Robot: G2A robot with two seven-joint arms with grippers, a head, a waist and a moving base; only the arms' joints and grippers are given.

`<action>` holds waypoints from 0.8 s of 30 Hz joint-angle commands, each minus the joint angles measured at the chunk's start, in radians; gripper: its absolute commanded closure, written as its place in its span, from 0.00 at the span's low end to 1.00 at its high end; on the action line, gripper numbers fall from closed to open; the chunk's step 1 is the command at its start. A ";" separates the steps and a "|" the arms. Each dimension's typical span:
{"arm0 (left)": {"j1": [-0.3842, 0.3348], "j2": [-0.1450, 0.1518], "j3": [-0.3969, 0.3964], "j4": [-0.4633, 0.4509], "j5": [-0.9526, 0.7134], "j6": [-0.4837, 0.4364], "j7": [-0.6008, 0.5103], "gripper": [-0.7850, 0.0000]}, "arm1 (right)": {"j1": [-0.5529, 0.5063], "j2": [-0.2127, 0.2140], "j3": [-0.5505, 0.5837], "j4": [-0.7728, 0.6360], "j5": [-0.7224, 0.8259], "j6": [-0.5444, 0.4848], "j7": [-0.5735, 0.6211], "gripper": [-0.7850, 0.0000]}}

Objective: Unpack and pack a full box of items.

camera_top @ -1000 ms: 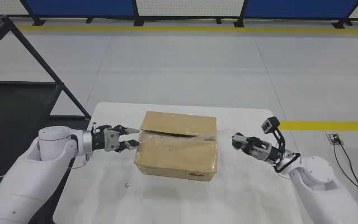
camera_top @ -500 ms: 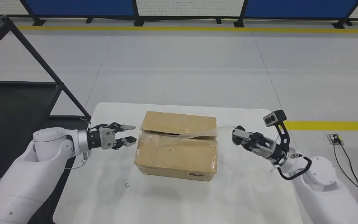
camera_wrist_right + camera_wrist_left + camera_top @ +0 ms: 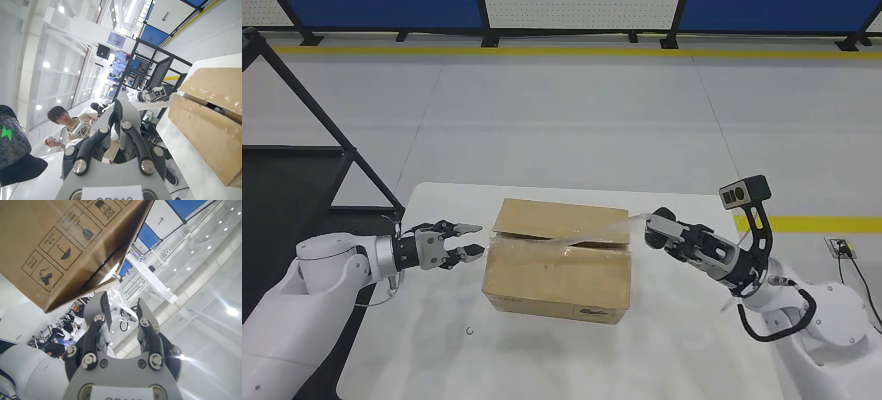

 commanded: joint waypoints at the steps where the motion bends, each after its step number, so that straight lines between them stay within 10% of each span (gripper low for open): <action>1: 0.005 0.001 -0.005 -0.001 0.000 -0.002 -0.004 0.57 | 0.003 -0.001 0.000 -0.028 -0.011 0.023 -0.022 1.00; 16: 0.063 0.009 -0.054 0.007 -0.086 0.060 -0.120 0.52 | 0.078 -0.014 -0.034 -0.096 -0.058 0.136 -0.088 1.00; 17: 0.067 0.009 -0.055 0.011 -0.090 0.072 -0.114 0.48 | 0.084 -0.013 -0.036 -0.094 -0.074 0.158 -0.077 1.00; 18: 0.070 0.009 -0.055 0.016 -0.099 0.092 -0.109 0.04 | 0.084 -0.013 -0.036 -0.094 -0.074 0.158 -0.077 1.00; 24: 0.070 0.009 -0.055 0.016 -0.099 0.092 -0.109 0.00 | 0.084 -0.013 -0.036 -0.094 -0.074 0.158 -0.077 1.00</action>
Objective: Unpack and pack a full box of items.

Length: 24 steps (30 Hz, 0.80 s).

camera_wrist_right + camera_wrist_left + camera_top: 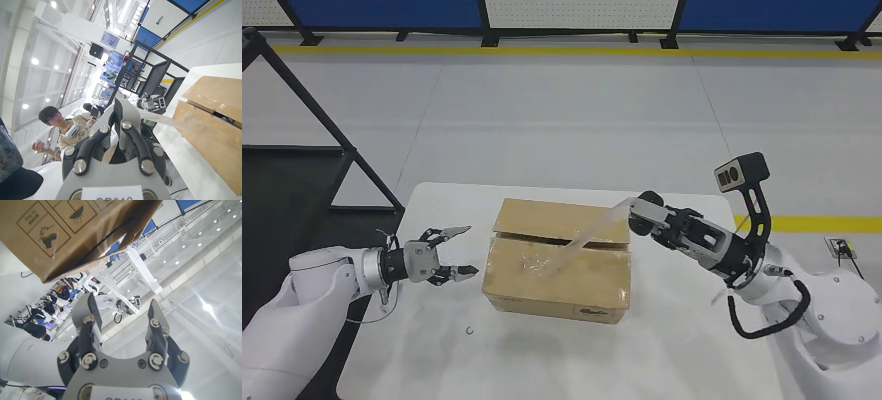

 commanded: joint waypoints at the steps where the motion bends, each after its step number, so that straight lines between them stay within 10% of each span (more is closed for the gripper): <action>1: 0.000 0.000 0.000 0.000 0.000 0.000 0.000 0.00 | 0.000 0.000 0.000 0.000 0.000 0.000 0.000 1.00; 9: 0.002 0.000 -0.001 -0.003 0.004 -0.007 0.009 0.00 | -0.014 -0.003 -0.004 -0.019 -0.010 -0.049 -0.010 1.00; 18: 0.074 -0.002 -0.052 -0.147 0.086 -0.290 0.230 0.00 | 0.028 -0.019 -0.036 -0.058 -0.024 -0.172 -0.054 1.00; 24: 0.110 -0.017 -0.095 -0.125 -0.157 -0.309 0.141 0.00 | 0.098 -0.036 -0.079 -0.046 -0.011 -0.206 -0.105 1.00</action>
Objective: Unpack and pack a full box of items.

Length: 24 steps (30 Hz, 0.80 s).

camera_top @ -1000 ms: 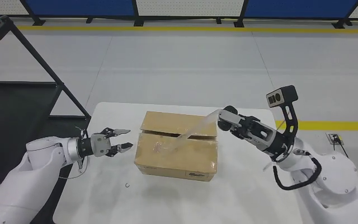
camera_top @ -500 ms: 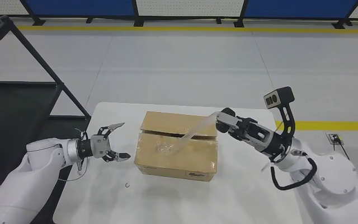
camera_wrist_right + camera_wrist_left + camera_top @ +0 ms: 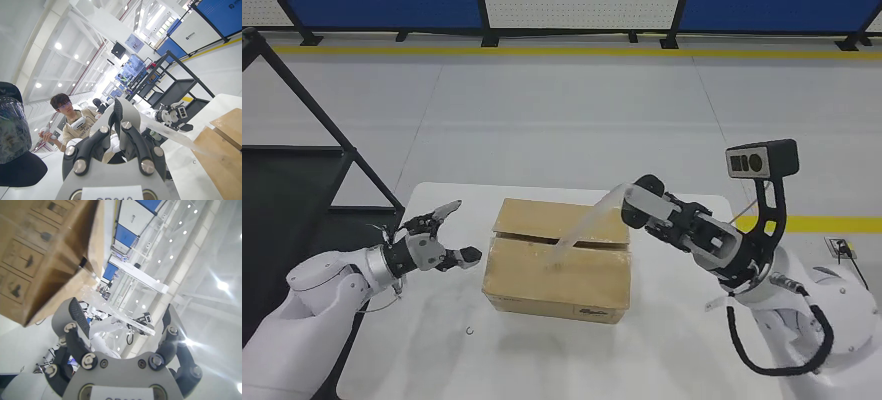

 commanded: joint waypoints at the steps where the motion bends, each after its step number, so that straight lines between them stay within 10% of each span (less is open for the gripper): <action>1: 0.002 -0.009 -0.015 0.034 -0.155 0.035 -0.043 0.00 | 0.025 -0.005 -0.013 0.000 0.000 -0.007 -0.016 1.00; 10: -0.035 -0.039 -0.022 0.149 -0.512 0.290 -0.022 0.00 | 0.109 -0.025 -0.054 -0.010 -0.017 -0.019 -0.046 1.00; 24: -0.029 -0.042 -0.039 0.124 -0.522 0.249 0.017 0.00 | 0.128 -0.028 -0.066 -0.004 -0.015 0.013 -0.022 1.00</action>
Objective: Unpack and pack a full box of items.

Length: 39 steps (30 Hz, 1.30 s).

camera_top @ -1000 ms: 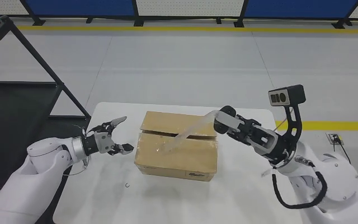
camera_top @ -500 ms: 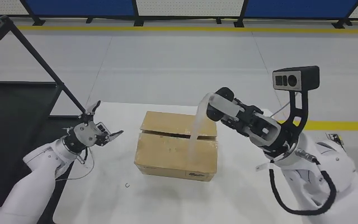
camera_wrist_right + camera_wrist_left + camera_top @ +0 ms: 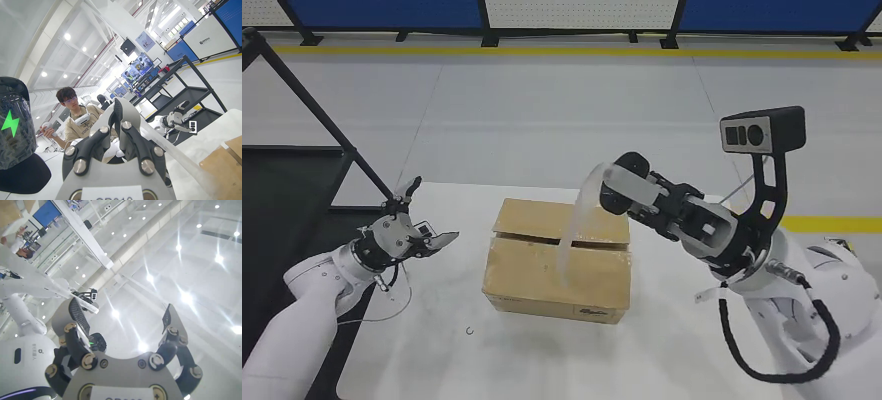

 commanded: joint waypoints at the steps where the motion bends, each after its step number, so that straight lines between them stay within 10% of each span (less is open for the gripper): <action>1: 0.005 -0.001 -0.017 -0.032 0.024 -0.074 0.044 0.00 | -0.013 -0.001 0.002 -0.009 -0.005 -0.015 -0.016 1.00; 11: 0.038 0.032 0.019 -0.227 0.823 -0.397 0.118 0.00 | 0.016 -0.032 -0.056 0.016 -0.030 -0.155 -0.135 1.00; 24: 0.052 0.032 0.012 -0.215 0.814 -0.434 0.060 0.00 | 0.027 -0.040 -0.074 0.032 -0.049 -0.155 -0.153 1.00; 39: -0.046 -0.019 0.141 -0.130 0.693 -0.507 -0.287 0.00 | 0.236 -0.115 -0.241 0.200 -0.120 -0.514 -0.143 1.00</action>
